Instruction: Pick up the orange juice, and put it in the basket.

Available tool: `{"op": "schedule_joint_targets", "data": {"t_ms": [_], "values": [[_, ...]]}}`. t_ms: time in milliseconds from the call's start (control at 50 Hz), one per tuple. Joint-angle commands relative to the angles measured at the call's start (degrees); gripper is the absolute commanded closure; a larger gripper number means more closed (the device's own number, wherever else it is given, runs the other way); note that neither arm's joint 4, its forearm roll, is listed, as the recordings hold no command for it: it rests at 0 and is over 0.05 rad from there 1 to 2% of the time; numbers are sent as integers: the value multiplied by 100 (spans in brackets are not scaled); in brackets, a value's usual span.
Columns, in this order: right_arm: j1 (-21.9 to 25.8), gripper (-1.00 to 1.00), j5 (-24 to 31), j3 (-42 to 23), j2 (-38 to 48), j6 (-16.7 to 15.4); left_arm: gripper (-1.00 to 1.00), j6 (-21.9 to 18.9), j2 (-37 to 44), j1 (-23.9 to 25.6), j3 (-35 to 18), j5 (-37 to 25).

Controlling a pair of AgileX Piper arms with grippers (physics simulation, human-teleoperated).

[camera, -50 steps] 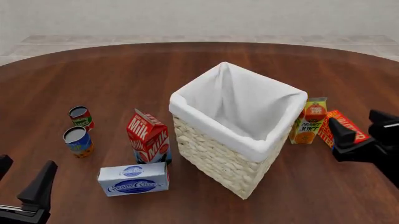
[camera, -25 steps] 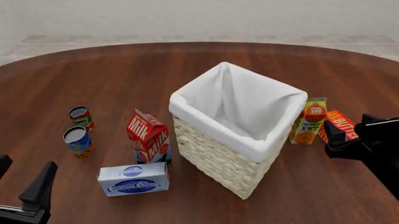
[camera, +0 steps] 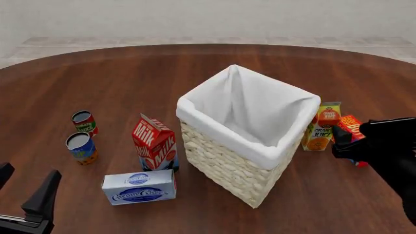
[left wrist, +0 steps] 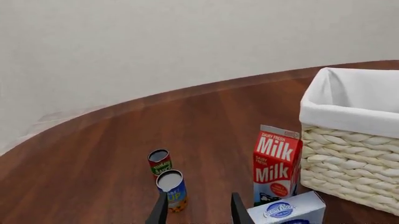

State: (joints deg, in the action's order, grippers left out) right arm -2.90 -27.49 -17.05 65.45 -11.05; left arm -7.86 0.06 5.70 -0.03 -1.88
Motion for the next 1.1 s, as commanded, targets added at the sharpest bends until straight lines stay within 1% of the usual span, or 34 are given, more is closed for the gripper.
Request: {"op": "schedule_joint_targets", "data": {"t_ms": [20, 160, 220, 260, 280, 400, 560, 680, 1000, 1100], "values": [[16, -100, -314, -134, 573, 122, -100, -36, 1, -9, 1, -55], [3, -100, -547, -205, 973, 95, -100, -52, 2, -17, 2, -77], [-53, -100, -654, -305, 1241, 11, -100, -93, -2, -23, 2, 27], [-54, -100, -662, -362, 1321, 2, -100, -74, 0, -64, 1, 66], [-49, -100, -655, -411, 1410, -59, -100, 38, 0, -87, 1, 64], [-105, -100, -670, -540, 1588, -52, -100, -41, 0, 4, 1, 15], [-147, -100, -874, -544, 1854, -19, -100, -66, 1, 36, 2, -1], [-173, -100, -1027, -596, 2067, 81, -100, -74, -1, 36, 2, -3], [-39, -100, -1162, -634, 2308, 234, -100, -57, 1, 20, 2, -33], [-1, -100, -1333, -598, 2520, 278, -100, -49, 2, 15, 2, -46]]}}
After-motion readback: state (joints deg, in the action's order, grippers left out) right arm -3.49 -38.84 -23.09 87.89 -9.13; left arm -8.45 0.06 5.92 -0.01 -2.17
